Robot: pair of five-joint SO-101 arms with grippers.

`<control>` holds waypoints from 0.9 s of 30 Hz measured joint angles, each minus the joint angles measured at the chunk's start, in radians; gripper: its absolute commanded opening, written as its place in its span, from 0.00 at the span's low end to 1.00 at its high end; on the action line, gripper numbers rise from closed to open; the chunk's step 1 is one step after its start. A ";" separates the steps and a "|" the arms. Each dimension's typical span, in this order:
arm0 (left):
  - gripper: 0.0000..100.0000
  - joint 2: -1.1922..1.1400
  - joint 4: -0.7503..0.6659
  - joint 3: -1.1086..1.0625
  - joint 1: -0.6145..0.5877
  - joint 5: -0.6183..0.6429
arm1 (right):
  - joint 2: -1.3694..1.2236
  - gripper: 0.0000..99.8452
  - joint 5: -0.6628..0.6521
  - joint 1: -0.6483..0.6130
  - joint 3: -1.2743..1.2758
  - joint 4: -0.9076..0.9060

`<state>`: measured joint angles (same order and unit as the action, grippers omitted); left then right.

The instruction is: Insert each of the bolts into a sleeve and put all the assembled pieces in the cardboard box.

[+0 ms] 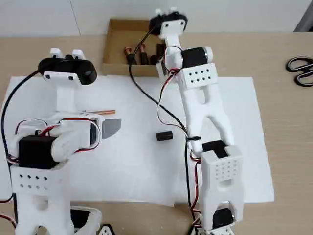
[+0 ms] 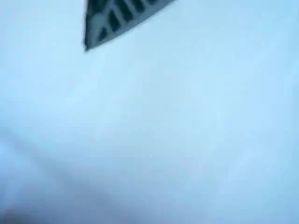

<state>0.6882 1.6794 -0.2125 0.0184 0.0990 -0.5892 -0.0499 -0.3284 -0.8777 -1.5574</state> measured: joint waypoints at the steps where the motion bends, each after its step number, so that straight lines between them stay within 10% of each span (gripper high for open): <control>1: 0.31 0.000 0.000 0.000 0.000 0.000 | 0.000 0.30 -0.008 -0.002 0.000 -0.032; 8: 0.31 0.000 0.000 0.000 0.000 0.000 | 0.008 0.30 -0.051 0.002 0.058 -0.115; 18: 0.31 0.000 0.000 0.000 0.000 0.000 | 0.008 0.30 -0.531 -0.012 0.381 -0.121; 27: 0.31 0.000 0.000 0.000 -0.005 0.000 | 0.222 0.30 -0.671 -0.020 0.557 -0.121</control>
<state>0.6882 1.6794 -0.2125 0.0138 0.0990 -0.3667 -0.7204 -0.3483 -0.3207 -1.6786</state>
